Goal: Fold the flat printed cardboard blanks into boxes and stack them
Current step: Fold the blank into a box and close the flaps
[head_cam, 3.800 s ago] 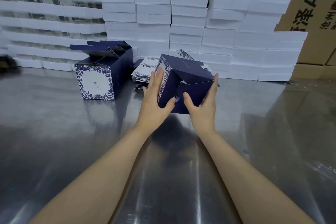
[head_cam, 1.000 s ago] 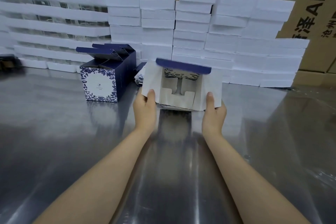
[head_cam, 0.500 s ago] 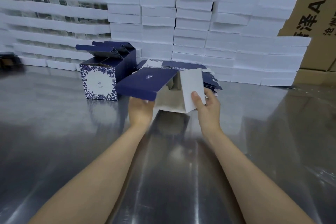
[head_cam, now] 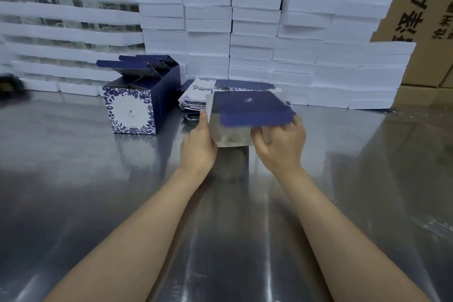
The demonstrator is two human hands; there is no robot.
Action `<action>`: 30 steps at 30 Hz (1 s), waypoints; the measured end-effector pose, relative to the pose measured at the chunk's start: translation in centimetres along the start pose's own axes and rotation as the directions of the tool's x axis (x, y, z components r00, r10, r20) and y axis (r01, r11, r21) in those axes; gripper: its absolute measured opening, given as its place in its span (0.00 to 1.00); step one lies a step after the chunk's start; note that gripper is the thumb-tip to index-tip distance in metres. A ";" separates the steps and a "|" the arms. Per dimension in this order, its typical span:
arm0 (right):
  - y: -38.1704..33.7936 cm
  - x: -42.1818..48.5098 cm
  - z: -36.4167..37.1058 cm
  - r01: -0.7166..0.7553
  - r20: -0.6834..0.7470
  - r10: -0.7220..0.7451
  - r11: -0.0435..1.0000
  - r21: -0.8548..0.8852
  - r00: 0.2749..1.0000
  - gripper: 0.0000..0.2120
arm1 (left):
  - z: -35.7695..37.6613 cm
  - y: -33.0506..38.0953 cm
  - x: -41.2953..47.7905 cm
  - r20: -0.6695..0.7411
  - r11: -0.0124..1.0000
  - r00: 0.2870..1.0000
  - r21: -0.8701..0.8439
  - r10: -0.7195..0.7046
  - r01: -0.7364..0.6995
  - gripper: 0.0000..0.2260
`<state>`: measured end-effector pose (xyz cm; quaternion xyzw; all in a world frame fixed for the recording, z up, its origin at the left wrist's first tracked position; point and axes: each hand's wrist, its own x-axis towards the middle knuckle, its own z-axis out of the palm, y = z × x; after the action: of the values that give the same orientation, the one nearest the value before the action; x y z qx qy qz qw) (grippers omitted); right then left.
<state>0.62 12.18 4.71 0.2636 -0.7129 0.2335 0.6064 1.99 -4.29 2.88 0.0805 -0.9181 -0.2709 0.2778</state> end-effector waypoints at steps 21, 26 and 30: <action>1.1 8.5 -0.5 -0.009 0.215 0.043 0.988 -0.157 0.976 0.27 | -0.8 2.0 -0.1 -0.012 0.992 0.992 0.026 0.126 -0.126 0.31; 0.6 8.1 -0.1 0.062 0.274 -0.015 0.985 -0.161 0.962 0.43 | -1.4 1.8 -0.5 -0.020 0.981 0.987 -0.107 0.160 -0.161 0.15; 1.0 8.6 -0.4 -0.317 0.306 0.257 0.934 0.165 0.917 0.44 | -1.5 1.6 -0.7 -0.039 0.969 0.980 -0.150 0.193 -0.197 0.12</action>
<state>-0.82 12.43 13.21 0.2486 -0.7934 0.3553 0.4271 3.44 -3.41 4.47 -0.0283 -0.8947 -0.3110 0.3193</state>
